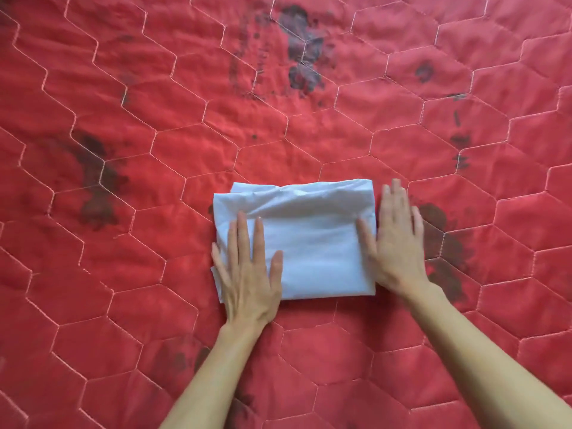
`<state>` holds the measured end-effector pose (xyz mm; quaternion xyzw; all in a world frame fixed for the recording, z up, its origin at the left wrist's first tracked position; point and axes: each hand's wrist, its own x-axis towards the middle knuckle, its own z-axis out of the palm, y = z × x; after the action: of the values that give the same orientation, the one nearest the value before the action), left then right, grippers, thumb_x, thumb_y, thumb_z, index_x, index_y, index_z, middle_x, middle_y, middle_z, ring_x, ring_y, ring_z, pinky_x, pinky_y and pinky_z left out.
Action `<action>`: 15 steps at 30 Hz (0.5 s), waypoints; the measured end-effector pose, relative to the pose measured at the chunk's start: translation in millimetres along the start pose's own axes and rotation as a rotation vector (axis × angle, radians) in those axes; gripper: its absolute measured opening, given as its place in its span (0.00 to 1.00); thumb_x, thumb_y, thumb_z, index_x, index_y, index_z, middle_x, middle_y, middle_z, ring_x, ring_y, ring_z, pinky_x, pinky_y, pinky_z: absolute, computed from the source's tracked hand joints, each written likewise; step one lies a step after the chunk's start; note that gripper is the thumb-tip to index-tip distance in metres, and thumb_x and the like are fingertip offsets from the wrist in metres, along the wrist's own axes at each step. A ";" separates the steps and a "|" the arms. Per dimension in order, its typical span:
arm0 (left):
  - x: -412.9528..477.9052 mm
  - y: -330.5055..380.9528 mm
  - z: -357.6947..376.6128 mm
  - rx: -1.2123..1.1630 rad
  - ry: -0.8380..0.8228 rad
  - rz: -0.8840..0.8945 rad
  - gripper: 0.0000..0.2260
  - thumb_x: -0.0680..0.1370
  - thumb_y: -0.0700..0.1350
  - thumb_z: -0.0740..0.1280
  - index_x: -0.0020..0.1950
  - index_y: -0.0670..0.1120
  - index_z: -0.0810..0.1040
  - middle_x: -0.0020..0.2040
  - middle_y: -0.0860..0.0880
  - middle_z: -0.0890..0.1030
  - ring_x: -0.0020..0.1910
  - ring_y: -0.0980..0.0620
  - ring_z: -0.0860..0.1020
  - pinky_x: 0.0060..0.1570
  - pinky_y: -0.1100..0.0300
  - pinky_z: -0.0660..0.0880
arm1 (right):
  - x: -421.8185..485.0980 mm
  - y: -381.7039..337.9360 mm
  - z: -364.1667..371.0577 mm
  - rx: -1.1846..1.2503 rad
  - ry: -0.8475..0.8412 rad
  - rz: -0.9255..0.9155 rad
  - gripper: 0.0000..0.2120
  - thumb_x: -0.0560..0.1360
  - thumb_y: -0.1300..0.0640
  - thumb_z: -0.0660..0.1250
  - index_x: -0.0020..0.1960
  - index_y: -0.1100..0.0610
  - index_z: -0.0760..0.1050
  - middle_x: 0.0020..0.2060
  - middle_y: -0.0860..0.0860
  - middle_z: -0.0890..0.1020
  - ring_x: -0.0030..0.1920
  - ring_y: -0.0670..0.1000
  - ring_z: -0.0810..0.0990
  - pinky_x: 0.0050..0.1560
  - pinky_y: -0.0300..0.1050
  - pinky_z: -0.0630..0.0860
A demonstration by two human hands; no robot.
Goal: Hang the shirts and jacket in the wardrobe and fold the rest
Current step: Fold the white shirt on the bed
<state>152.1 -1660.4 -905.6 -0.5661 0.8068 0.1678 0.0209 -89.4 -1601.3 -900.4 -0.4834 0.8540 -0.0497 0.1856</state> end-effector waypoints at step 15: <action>-31.2 -32.7 -72.3 -0.977 -0.241 -0.796 0.21 0.69 0.55 0.76 0.35 0.44 0.69 0.34 0.47 0.64 0.35 0.47 0.63 0.34 0.55 0.59 | -74.6 -50.2 -51.0 0.950 -0.445 0.612 0.11 0.68 0.53 0.76 0.46 0.60 0.84 0.44 0.56 0.87 0.44 0.54 0.86 0.42 0.50 0.81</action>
<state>204.7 -1663.3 -838.5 -0.7437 0.3575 0.5579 -0.0884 -32.9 -1569.6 -819.8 -0.0791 0.7793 -0.2676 0.5611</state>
